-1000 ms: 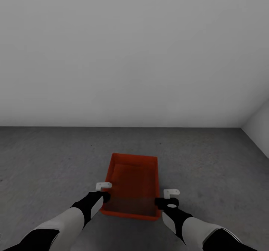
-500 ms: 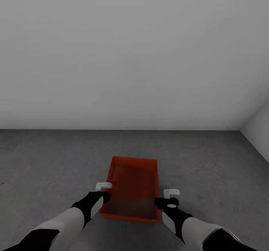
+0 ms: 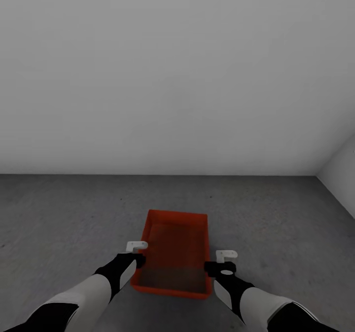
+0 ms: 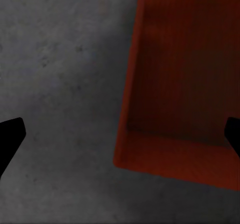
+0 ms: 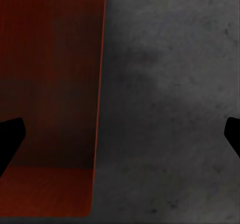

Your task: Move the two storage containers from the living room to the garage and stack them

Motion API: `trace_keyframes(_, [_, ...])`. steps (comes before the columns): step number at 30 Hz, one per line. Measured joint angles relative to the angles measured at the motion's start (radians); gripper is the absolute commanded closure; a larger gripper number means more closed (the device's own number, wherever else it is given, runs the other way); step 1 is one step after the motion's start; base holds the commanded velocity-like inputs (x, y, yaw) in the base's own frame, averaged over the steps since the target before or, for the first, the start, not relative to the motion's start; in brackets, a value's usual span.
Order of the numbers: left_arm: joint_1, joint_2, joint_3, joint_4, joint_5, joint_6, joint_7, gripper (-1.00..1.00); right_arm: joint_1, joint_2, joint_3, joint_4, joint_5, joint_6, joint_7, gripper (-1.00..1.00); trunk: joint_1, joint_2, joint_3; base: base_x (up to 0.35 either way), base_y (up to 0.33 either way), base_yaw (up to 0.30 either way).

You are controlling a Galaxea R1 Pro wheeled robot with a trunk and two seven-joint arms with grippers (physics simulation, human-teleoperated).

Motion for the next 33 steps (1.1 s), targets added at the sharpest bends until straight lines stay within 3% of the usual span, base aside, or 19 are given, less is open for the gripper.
trace_keyframes(17, [0.000, 0.001, 0.000, 0.002, 0.001, 0.001, 0.000, -1.00, 0.000, -0.001, 0.000, 0.009, -0.002, 0.003, 0.005, -1.00, 0.000, 0.000, 0.004, 0.000, 0.000, -0.005])
trace_keyframes(25, [0.000, 0.003, 0.000, 0.105, 0.001, -0.013, 0.002, -1.00, 0.001, 0.003, 0.000, 0.021, -0.005, 0.008, 0.008, -1.00, 0.000, 0.000, 0.004, 0.000, 0.000, 0.000])
trace_keyframes(33, [0.000, 0.002, 0.000, 0.125, 0.003, -0.016, 0.002, -1.00, 0.000, 0.003, 0.000, 0.020, -0.005, 0.008, 0.007, -1.00, 0.000, 0.000, 0.004, 0.000, 0.000, 0.000])
